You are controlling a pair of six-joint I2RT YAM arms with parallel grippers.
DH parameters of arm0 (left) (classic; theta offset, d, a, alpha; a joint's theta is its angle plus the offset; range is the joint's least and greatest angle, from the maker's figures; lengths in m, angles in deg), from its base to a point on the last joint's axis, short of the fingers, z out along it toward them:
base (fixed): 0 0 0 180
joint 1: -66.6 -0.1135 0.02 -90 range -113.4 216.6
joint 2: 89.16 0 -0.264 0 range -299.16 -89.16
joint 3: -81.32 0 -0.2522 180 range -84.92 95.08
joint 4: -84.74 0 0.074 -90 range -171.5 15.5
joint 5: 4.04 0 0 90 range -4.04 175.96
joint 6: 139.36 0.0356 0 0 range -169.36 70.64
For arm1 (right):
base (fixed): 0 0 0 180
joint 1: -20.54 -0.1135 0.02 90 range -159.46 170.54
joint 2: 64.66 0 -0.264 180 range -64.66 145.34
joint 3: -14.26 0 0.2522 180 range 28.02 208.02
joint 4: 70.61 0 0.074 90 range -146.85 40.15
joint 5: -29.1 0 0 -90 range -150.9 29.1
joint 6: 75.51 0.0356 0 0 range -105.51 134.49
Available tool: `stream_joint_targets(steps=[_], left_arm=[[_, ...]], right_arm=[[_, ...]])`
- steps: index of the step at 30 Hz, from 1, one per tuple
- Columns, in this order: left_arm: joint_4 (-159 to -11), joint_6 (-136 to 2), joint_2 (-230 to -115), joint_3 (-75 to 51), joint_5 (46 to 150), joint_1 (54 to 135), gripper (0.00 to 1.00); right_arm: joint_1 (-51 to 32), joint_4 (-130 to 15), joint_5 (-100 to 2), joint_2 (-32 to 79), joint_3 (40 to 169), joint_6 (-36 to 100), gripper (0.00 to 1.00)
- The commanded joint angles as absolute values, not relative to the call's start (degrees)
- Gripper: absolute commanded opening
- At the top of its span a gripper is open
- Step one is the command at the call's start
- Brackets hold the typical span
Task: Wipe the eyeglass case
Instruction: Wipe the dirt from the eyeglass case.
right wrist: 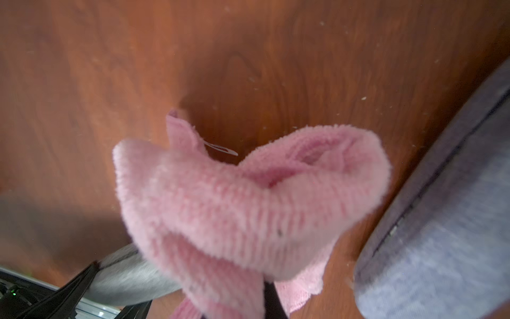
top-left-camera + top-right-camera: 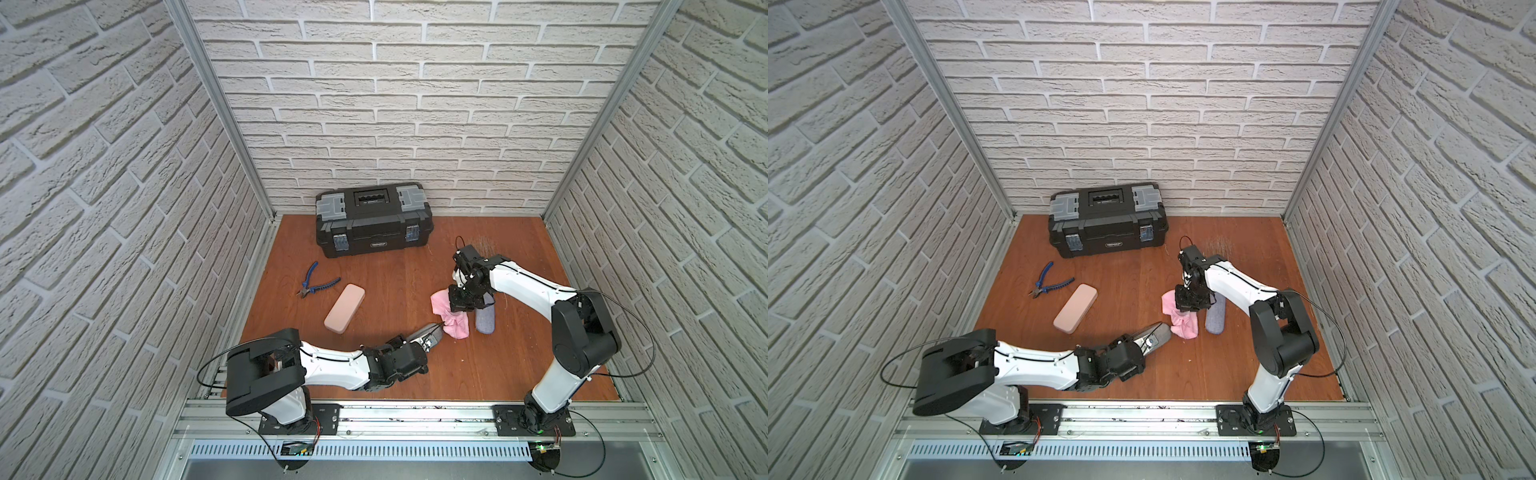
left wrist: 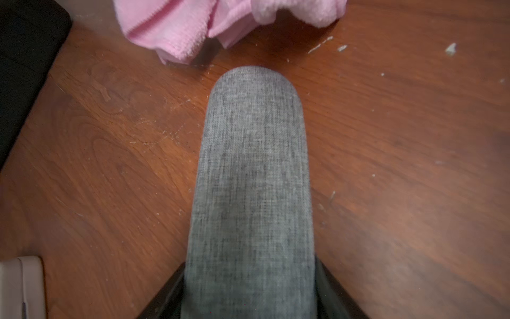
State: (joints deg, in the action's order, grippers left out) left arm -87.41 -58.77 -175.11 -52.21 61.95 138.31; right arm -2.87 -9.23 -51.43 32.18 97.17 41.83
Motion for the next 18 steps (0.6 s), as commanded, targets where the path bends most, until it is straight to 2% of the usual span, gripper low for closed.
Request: stream_joint_targets(steps=[1, 4, 8, 11, 14, 18], left_arm=[[-89.9, -62.3, -172.4, -54.1, 71.7, 134.4, 0.24], [-91.8, -63.3, -171.0, -55.6, 81.5, 129.8, 0.24], [-92.9, -63.7, -170.9, -56.0, 88.0, 126.9, 0.24], [-93.8, -64.0, -171.2, -56.4, 90.5, 125.8, 0.24], [-94.1, -64.2, -171.1, -56.8, 91.2, 125.4, 0.24], [-94.0, -64.6, -170.5, -57.2, 90.0, 125.4, 0.23]], right_arm=[[-6.8, -10.4, -48.0, 26.8, 95.3, 44.7, 0.03], [-11.2, -20.8, -39.2, 26.4, 90.3, 53.5, 0.03], [-12.3, -40.3, -29.1, 27.5, 81.2, 67.9, 0.03], [-9.3, -41.1, -28.0, 31.0, 78.1, 66.5, 0.03], [-1.7, -31.2, -35.4, 33.8, 78.9, 56.9, 0.03], [-0.2, -16.1, -59.0, 32.5, 89.0, 45.3, 0.03]])
